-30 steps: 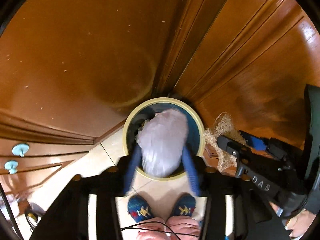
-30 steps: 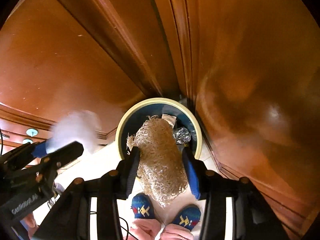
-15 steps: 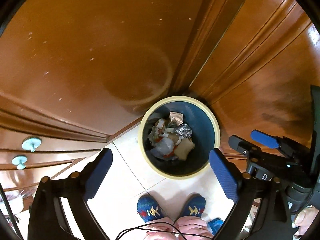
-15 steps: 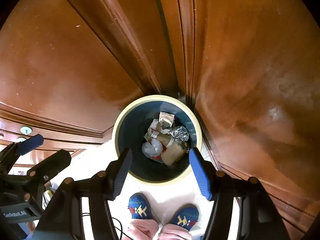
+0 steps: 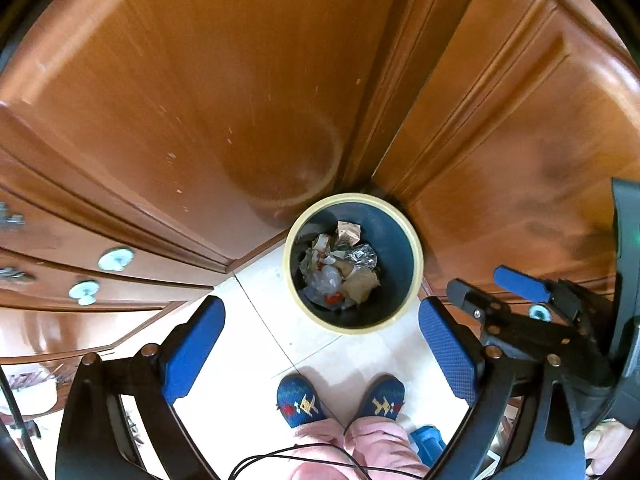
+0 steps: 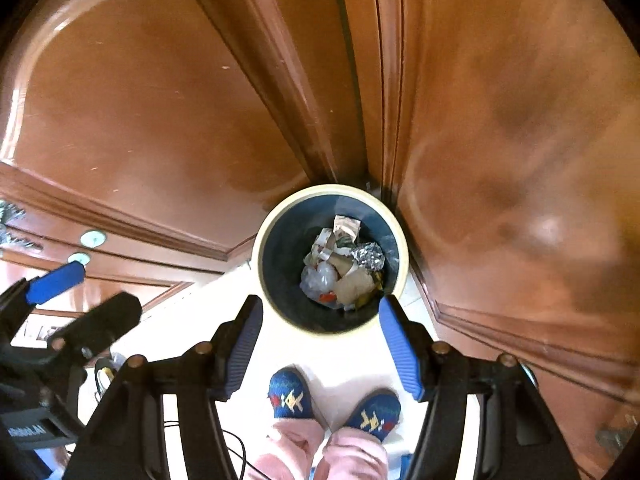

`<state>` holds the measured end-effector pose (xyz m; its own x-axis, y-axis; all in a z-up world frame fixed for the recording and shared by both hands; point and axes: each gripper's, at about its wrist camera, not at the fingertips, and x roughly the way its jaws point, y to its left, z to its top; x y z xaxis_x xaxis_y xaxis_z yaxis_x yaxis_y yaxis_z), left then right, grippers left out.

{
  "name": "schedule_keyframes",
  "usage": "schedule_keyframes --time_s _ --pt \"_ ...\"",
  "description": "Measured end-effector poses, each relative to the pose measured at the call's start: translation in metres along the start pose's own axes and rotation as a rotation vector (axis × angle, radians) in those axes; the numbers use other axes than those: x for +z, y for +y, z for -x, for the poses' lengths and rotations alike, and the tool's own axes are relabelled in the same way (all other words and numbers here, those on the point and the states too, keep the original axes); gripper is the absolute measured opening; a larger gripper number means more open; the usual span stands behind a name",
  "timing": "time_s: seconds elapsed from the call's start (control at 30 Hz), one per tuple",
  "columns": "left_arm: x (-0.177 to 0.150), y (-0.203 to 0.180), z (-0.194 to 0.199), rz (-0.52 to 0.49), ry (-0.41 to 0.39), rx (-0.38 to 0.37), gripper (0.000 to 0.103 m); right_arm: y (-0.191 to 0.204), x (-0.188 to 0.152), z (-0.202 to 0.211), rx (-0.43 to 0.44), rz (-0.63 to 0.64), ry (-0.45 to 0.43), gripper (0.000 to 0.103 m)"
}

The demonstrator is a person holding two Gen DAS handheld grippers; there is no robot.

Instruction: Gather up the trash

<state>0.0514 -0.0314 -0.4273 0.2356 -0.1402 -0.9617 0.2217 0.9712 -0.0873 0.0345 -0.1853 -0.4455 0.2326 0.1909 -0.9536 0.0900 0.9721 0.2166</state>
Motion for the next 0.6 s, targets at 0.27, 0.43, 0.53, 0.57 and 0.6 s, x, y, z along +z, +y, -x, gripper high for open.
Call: schedule_keyframes --time_s 0.27,0.43,0.53,0.57,0.6 --pt "0.0 -0.002 0.086 0.032 -0.063 -0.008 0.102 0.021 -0.012 0.071 -0.006 0.053 0.01 0.061" --pt "0.0 -0.01 0.153 0.035 -0.103 -0.043 0.102 0.039 -0.015 0.136 0.003 0.12 -0.033 0.061" --pt "0.001 -0.017 0.196 0.021 -0.143 -0.051 0.102 0.047 -0.013 0.178 -0.001 0.152 -0.068 0.061" --pt "0.002 -0.019 0.214 0.019 -0.162 -0.053 0.102 0.049 -0.013 0.194 0.002 0.161 -0.083 0.061" --pt "0.002 -0.021 0.227 0.018 -0.176 -0.052 0.102 0.05 -0.013 0.206 0.003 0.168 -0.096 0.061"
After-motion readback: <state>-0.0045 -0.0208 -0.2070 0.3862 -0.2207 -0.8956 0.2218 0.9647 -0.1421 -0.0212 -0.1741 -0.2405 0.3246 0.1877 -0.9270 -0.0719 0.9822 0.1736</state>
